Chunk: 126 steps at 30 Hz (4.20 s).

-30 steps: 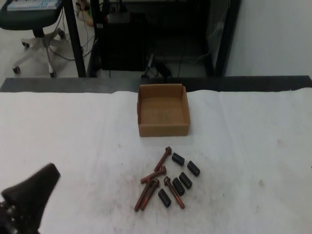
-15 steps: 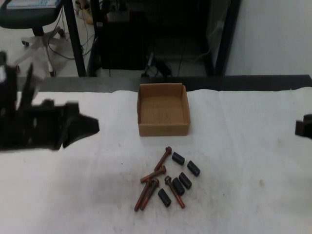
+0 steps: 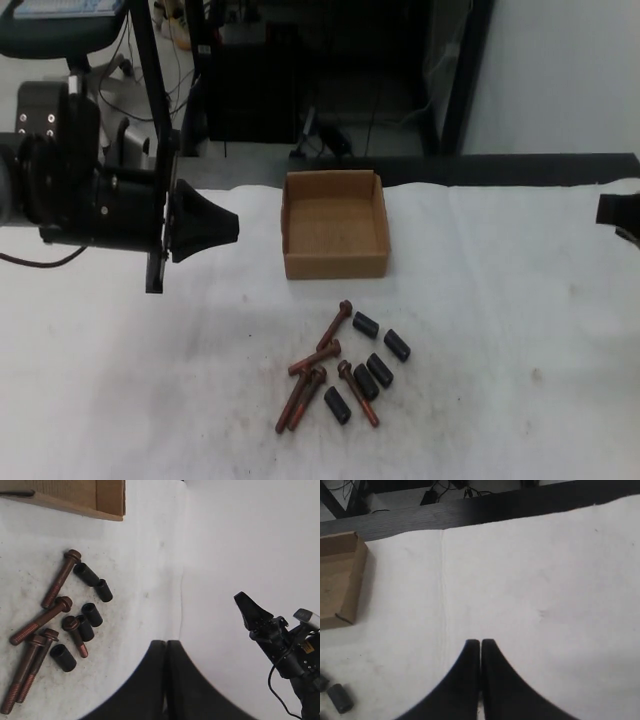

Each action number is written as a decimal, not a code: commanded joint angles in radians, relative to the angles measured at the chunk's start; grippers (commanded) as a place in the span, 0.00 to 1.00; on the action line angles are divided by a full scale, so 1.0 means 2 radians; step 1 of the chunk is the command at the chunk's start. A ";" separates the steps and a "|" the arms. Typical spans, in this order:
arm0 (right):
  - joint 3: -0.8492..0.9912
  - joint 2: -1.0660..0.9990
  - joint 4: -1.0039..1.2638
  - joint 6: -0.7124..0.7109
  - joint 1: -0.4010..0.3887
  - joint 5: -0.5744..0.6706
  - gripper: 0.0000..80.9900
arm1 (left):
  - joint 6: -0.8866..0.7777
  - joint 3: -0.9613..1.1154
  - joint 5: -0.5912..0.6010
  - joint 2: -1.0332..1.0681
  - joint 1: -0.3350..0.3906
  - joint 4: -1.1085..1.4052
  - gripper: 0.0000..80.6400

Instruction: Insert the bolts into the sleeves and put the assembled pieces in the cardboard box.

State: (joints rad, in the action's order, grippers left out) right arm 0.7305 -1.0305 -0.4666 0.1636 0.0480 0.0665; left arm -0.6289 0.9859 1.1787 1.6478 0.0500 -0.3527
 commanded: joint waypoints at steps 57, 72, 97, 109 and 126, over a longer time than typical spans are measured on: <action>0.005 0.005 -0.012 -0.082 -0.026 0.236 0.45 | 0.414 0.080 -0.324 -0.038 0.065 -0.244 0.00; 0.005 0.005 -0.076 -0.097 -0.118 0.201 0.50 | 0.537 0.098 -0.418 -0.280 0.184 -0.408 0.17; 0.005 0.005 -0.041 -0.112 -0.118 0.199 0.50 | 0.444 0.080 -0.404 -0.045 0.206 -0.163 0.61; 0.005 0.005 -0.042 -0.112 -0.118 0.147 0.50 | 0.426 0.212 -0.479 0.113 0.264 -0.182 0.43; 0.005 0.005 -0.042 -0.112 -0.118 0.108 0.50 | 0.422 0.301 -0.562 0.215 0.293 -0.263 0.39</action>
State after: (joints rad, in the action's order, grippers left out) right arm 0.7305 -1.0305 -0.5536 -0.0528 -0.1868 0.2835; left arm 0.2242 1.5752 0.0762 2.0830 0.6311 -0.8678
